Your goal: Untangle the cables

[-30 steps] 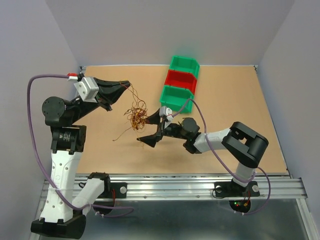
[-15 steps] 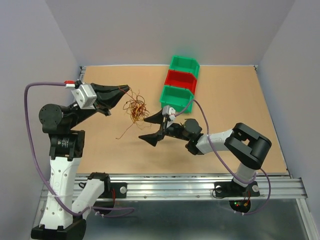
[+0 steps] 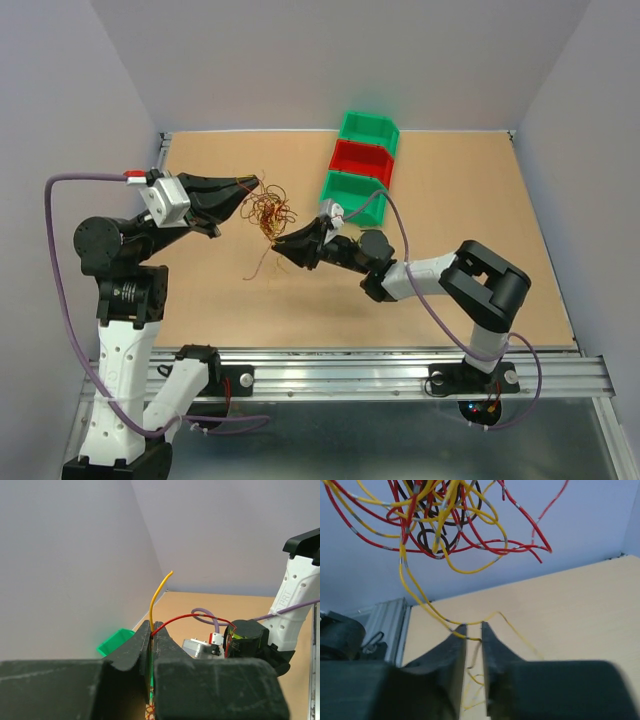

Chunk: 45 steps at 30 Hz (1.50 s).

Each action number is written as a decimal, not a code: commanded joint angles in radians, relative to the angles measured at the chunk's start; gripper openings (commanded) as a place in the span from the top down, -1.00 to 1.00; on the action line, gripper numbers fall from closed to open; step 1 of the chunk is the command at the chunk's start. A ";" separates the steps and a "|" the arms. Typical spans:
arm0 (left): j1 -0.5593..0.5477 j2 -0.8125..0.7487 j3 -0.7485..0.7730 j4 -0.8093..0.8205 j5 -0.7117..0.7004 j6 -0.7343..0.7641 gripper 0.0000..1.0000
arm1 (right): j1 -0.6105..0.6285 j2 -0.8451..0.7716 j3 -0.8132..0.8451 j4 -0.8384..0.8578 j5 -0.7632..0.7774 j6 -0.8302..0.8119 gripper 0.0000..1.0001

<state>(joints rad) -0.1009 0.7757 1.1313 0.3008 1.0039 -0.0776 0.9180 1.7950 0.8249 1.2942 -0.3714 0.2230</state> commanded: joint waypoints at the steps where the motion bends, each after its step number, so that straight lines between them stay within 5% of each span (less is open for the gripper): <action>1: -0.008 0.002 0.012 0.055 -0.001 -0.021 1.00 | 0.010 0.027 0.075 0.070 -0.057 0.041 0.80; 2: -0.008 0.014 0.019 0.055 -0.037 -0.036 1.00 | 0.012 0.029 0.072 0.071 -0.058 0.042 0.99; 4: -0.008 0.034 0.034 0.038 -0.103 -0.048 1.00 | 0.010 0.027 0.062 0.071 -0.049 0.039 0.99; 10: 0.000 0.184 0.255 -0.172 -0.684 0.025 1.00 | 0.010 -0.028 -0.108 0.070 0.078 0.015 0.99; 15: 0.084 0.212 0.257 -0.091 -1.025 0.101 1.00 | 0.005 -0.132 -0.346 0.068 0.488 0.025 0.99; 19: 0.177 0.208 0.205 -0.034 -1.008 0.081 1.00 | -0.014 -0.300 -0.558 0.041 0.805 0.076 0.99; 26: 0.247 0.283 0.188 -0.029 -0.981 0.041 1.00 | -0.038 -0.863 -0.802 -0.203 1.245 0.114 0.99; 37: 0.282 0.313 0.157 -0.003 -0.996 0.041 1.00 | -0.041 -1.534 -0.955 -0.443 1.494 0.081 0.99; 45: 0.283 0.287 0.110 0.017 -0.984 0.061 1.00 | -0.039 -1.467 -0.912 -0.464 1.522 0.102 0.99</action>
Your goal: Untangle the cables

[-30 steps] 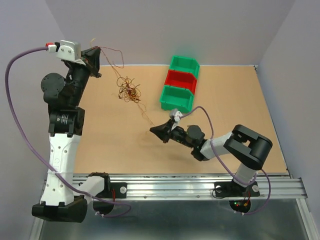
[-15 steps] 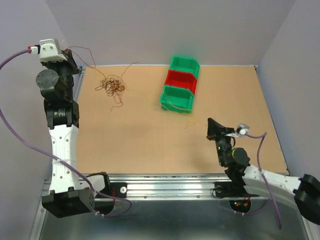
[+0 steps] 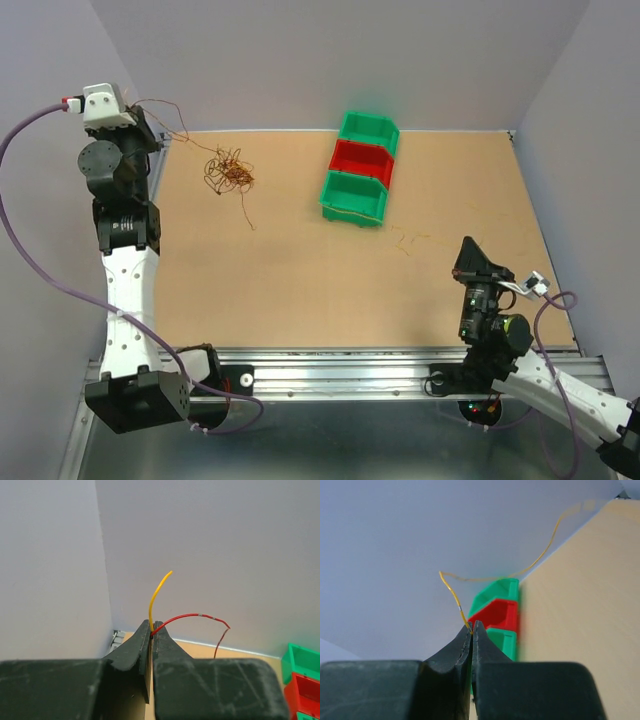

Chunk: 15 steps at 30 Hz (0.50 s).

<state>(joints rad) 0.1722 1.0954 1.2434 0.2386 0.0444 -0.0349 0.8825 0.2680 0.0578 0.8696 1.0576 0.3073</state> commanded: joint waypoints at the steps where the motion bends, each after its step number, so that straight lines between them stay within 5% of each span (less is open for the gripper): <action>1: 0.009 -0.035 -0.005 0.077 -0.035 0.027 1.00 | -0.004 0.069 -0.142 -0.038 0.120 0.026 0.99; 5: 0.012 -0.057 -0.045 0.096 -0.075 0.072 1.00 | -0.005 0.068 -0.142 -0.041 0.127 0.026 0.99; 9: 0.010 -0.080 -0.130 0.087 0.192 0.115 1.00 | -0.004 0.046 -0.147 -0.041 0.052 0.006 0.99; 15: 0.012 -0.126 -0.240 0.111 0.370 0.059 1.00 | -0.005 0.114 -0.115 -0.041 -0.054 -0.027 0.97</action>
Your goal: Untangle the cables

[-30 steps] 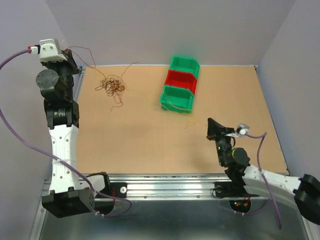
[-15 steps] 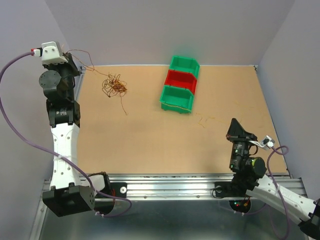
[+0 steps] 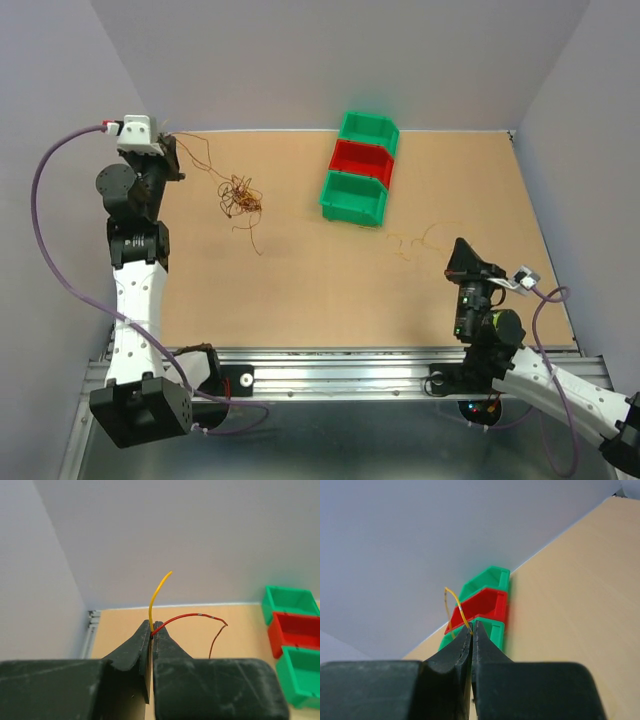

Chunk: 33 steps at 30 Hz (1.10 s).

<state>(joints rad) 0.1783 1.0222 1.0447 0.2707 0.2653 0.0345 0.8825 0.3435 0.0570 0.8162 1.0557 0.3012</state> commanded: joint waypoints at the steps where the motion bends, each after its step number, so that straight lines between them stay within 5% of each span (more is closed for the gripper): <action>1: 0.004 -0.077 -0.049 0.082 0.173 -0.007 1.00 | -0.004 0.066 -0.105 0.012 -0.068 -0.014 0.99; 4: 0.004 -0.131 -0.093 0.078 0.270 0.053 0.95 | -0.004 0.097 -0.092 0.014 -0.079 -0.010 0.99; 5: 0.003 -0.155 -0.127 0.075 0.344 0.098 0.58 | -0.005 0.109 -0.083 0.015 -0.110 -0.016 0.99; 10: 0.001 -0.178 -0.205 0.059 0.523 0.214 -0.59 | -0.005 0.130 -0.030 0.023 -0.238 -0.040 0.99; 14: -0.007 -0.154 -0.238 0.058 0.656 0.272 -0.92 | -0.004 0.201 0.082 0.020 -0.407 -0.083 0.99; 19: -0.121 -0.067 -0.236 0.058 0.783 0.318 -0.96 | -0.004 0.380 0.245 0.003 -0.577 -0.088 0.99; 25: -0.419 -0.011 -0.250 0.071 0.489 0.413 -0.96 | -0.004 0.505 0.406 0.003 -0.671 -0.088 0.99; 33: -0.490 0.194 -0.273 0.191 0.543 0.368 -0.98 | -0.004 0.571 0.556 0.000 -0.706 -0.134 0.99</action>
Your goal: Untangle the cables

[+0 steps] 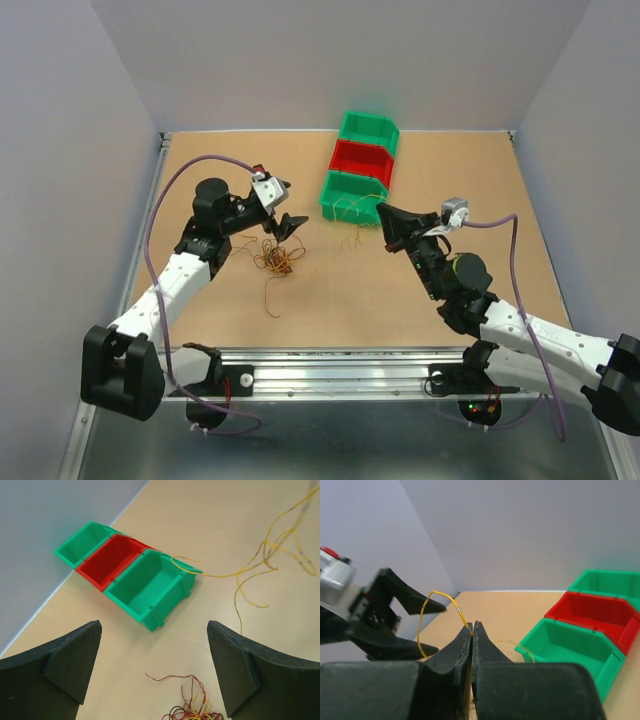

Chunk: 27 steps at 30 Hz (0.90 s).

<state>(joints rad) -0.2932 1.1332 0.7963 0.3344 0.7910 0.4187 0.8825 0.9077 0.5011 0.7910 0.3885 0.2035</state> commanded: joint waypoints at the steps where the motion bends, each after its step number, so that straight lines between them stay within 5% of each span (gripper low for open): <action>1: -0.024 0.100 -0.031 0.146 0.022 -0.021 -0.98 | -0.004 0.010 0.119 0.027 -0.039 -0.042 0.99; 19: -0.159 0.240 -0.098 0.368 0.114 -0.146 -0.96 | -0.004 0.010 0.120 0.037 0.001 -0.059 0.99; 26: -0.216 0.355 -0.034 0.354 0.034 -0.155 -0.52 | -0.004 0.013 0.125 0.045 0.007 -0.067 0.99; 27: -0.227 0.368 -0.023 0.345 0.030 -0.150 -0.26 | -0.004 0.016 0.128 0.044 0.007 -0.067 0.99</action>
<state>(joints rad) -0.4927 1.4765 0.7033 0.6498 0.8513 0.2699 0.8825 0.9356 0.5770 0.7929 0.3824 0.1558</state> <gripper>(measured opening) 0.736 0.023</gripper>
